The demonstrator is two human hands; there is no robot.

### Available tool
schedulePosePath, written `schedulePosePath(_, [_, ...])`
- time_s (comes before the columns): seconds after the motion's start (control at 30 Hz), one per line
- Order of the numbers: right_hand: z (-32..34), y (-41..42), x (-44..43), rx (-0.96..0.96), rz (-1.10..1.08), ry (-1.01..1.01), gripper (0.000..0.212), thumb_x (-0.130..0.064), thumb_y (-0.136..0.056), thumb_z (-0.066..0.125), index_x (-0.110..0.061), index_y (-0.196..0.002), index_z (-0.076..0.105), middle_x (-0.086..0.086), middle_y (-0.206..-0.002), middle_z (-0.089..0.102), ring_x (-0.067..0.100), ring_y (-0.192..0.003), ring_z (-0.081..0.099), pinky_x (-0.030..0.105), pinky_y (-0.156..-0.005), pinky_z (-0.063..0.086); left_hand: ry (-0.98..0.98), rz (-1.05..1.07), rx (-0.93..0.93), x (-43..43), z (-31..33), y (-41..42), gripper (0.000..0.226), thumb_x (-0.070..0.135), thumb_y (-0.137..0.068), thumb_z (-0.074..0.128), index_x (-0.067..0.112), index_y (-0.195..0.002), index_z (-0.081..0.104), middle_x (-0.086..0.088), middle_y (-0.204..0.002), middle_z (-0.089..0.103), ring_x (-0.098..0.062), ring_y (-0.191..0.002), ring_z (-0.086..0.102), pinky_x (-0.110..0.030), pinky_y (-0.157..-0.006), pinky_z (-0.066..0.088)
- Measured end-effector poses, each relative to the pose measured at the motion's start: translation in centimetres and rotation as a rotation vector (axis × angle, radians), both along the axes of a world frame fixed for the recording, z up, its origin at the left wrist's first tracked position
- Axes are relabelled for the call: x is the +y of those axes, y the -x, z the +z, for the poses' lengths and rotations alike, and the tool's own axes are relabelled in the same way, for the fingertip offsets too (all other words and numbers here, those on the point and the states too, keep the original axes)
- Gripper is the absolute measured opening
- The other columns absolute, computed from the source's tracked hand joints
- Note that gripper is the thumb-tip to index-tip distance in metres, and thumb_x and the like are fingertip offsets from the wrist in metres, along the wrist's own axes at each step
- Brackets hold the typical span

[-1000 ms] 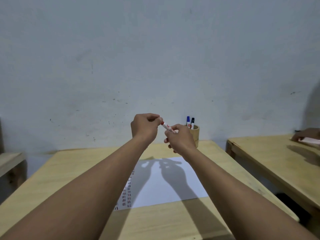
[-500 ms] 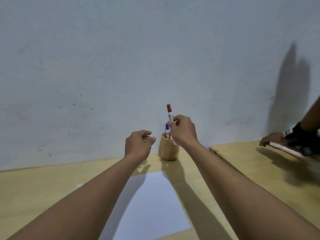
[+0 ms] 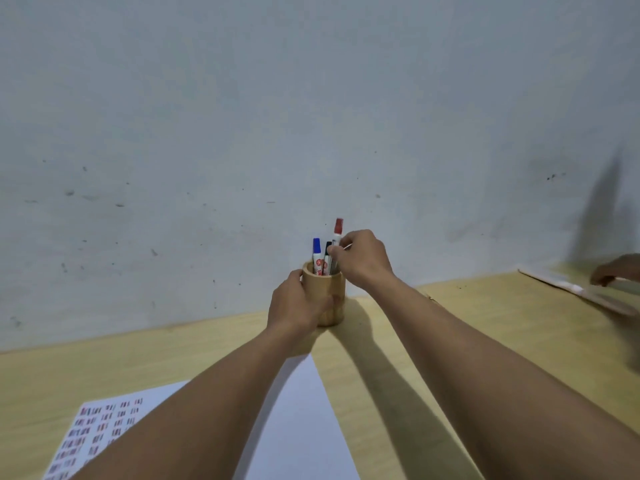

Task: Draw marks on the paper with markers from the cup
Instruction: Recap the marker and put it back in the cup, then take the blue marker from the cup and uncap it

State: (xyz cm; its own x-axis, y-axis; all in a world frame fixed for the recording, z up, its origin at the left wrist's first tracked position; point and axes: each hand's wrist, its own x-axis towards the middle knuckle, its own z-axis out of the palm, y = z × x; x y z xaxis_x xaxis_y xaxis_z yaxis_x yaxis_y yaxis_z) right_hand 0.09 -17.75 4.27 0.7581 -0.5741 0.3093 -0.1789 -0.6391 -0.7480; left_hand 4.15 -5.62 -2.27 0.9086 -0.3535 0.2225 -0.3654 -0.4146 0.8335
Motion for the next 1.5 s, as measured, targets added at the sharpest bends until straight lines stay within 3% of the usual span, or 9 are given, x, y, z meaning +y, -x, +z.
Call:
schedulePosePath(0.13, [-1.0, -0.6, 0.1, 0.061, 0.032, -0.040, 0.032, -0.032, -0.091, 0.072, -0.005, -0.077, 0.078, 0.011, -0.072, 0.071, 0.017, -0.059, 0.054, 0.028, -0.057, 0.040, -0.018, 0.012, -0.019, -0.4, -0.8, -0.4, 0.050, 0.035, -0.077, 0.079, 0.019, -0.119, 0.059, 0.005, -0.106, 0.066, -0.018, -0.091, 0.062, -0.031, -0.072, 0.052])
schedulePosePath(0.23, [-1.0, -0.8, 0.1, 0.076, 0.020, -0.092, 0.037, -0.024, -0.086, 0.069, -0.009, -0.054, 0.060, 0.003, -0.052, 0.050, 0.017, -0.051, 0.040, 0.028, -0.051, 0.031, -0.010, 0.023, -0.023, -0.4, -1.1, -0.5, 0.037, 0.028, -0.079, 0.073, 0.020, -0.114, 0.061, 0.002, -0.105, 0.069, -0.017, -0.088, 0.064, -0.035, -0.072, 0.057])
schedulePosePath(0.3, [-0.7, -0.9, 0.1, 0.067, 0.002, -0.095, 0.024, -0.015, -0.083, 0.057, -0.007, -0.060, 0.054, 0.001, -0.054, 0.043, 0.018, -0.052, 0.036, 0.028, -0.051, 0.029, 0.000, 0.022, -0.023, -0.4, -1.3, -0.5, 0.036, 0.029, -0.079, 0.072, 0.021, -0.113, 0.061, 0.003, -0.104, 0.069, -0.018, -0.089, 0.066, -0.038, -0.074, 0.058])
schedulePosePath(0.47, [0.0, -1.9, -0.1, 0.006, -0.012, 0.027, 0.023, -0.015, -0.090, 0.057, -0.018, -0.102, 0.076, 0.000, -0.090, 0.072, 0.020, -0.079, 0.067, 0.028, -0.066, 0.051, 0.010, 0.005, -0.027, -0.4, -1.4, -0.5, 0.038, 0.035, -0.077, 0.071, 0.020, -0.110, 0.061, 0.004, -0.101, 0.069, -0.019, -0.088, 0.067, -0.043, -0.076, 0.060])
schedulePosePath(0.73, [0.5, -3.9, 1.1, 0.195, -0.024, 0.116, 0.018, -0.012, -0.080, 0.063, -0.011, -0.092, 0.076, 0.005, -0.082, 0.074, 0.023, -0.077, 0.070, 0.031, -0.060, 0.049, 0.003, 0.005, -0.027, -0.2, -1.5, -0.6, 0.029, 0.023, -0.080, 0.070, 0.023, -0.108, 0.061, 0.007, -0.098, 0.069, -0.012, -0.085, 0.065, -0.038, -0.075, 0.058])
schedulePosePath(0.97, [0.2, -4.6, 0.0, 0.220, 0.034, 0.036, 0.019, -0.011, -0.075, 0.069, -0.007, -0.089, 0.081, 0.013, -0.089, 0.078, 0.021, -0.074, 0.070, 0.044, -0.081, 0.061, 0.024, -0.011, 0.005, 0.1, -1.2, -0.4, 0.041, 0.034, -0.072, 0.072, 0.025, -0.110, 0.061, 0.007, -0.101, 0.069, -0.017, -0.089, 0.068, -0.044, -0.079, 0.060])
schedulePosePath(1.07, [-0.1, -4.2, -0.2, 0.158, 0.035, 0.002, 0.010, -0.012, -0.085, 0.072, -0.007, -0.088, 0.080, 0.012, -0.084, 0.077, 0.025, -0.084, 0.075, 0.042, -0.081, 0.060, 0.025, -0.012, 0.002, 0.1, -1.2, -0.4, 0.043, 0.035, -0.072, 0.073, 0.026, -0.112, 0.061, 0.008, -0.102, 0.069, -0.016, -0.090, 0.068, -0.044, -0.080, 0.060])
schedulePosePath(1.4, [2.5, -1.2, 0.3, -0.168, 0.056, -0.075, 0.012, -0.020, -0.089, 0.072, -0.013, -0.097, 0.068, -0.007, -0.081, 0.066, 0.007, -0.065, 0.061, 0.026, -0.063, 0.051, 0.012, 0.033, -0.001, 0.4, -0.2, 0.8, 0.038, 0.030, -0.079, 0.074, 0.020, -0.114, 0.060, 0.003, -0.109, 0.068, -0.017, -0.090, 0.063, -0.040, -0.080, 0.057])
schedulePosePath(1.5, [3.9, 0.3, 1.1, -0.237, 0.049, -0.017, 0.014, -0.022, -0.089, 0.070, -0.013, -0.098, 0.065, -0.010, -0.080, 0.064, 0.005, -0.066, 0.060, 0.030, -0.068, 0.051, -0.013, 0.049, -0.020, 1.5, 1.0, 1.3, 0.062, 0.030, -0.085, 0.076, 0.013, -0.138, 0.051, -0.003, -0.126, 0.062, -0.020, -0.105, 0.058, -0.034, -0.087, 0.049])
